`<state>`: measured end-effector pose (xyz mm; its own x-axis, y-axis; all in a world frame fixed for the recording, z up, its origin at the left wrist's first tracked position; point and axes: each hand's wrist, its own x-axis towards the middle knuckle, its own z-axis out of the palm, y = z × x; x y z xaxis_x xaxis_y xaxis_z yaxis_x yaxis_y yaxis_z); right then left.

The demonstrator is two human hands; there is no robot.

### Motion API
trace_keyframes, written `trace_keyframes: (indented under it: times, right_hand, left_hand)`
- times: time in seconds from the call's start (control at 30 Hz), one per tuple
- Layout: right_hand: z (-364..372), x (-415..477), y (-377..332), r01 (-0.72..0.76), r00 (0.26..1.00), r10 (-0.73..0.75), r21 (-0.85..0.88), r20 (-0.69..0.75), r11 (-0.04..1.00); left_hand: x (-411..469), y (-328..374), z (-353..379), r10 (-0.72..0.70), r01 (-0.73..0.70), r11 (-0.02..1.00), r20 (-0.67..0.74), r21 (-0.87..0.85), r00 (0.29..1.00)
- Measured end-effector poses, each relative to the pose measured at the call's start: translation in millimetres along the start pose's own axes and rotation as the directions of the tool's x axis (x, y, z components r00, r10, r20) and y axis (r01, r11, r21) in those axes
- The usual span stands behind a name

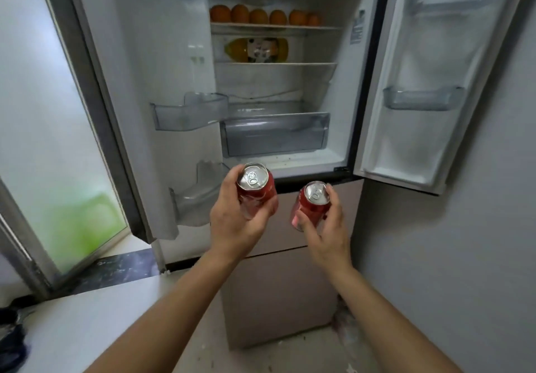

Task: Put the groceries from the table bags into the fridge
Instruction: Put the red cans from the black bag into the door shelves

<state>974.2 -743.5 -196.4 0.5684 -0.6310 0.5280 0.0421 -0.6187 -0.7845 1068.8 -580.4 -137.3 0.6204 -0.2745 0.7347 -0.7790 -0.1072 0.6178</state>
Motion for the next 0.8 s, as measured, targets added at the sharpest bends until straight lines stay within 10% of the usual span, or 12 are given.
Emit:
trace_keyframes:
  times: [0.43, 0.8]
  right_hand:
    - [49.7, 240.4, -33.3, 0.145, 0.974, -0.214, 0.543, 0.066, 0.827]
    - [112.4, 308.7, -135.8, 0.223, 0.832, -0.505, 0.696, 0.228, 0.682]
  left_hand:
    - [161.8, 19.7, 23.6, 0.277, -0.135, 0.920, -0.367, 0.368, 0.888]
    - [239.2, 26.2, -49.8, 0.010, 0.315, 0.805, -0.542, 0.503, 0.841]
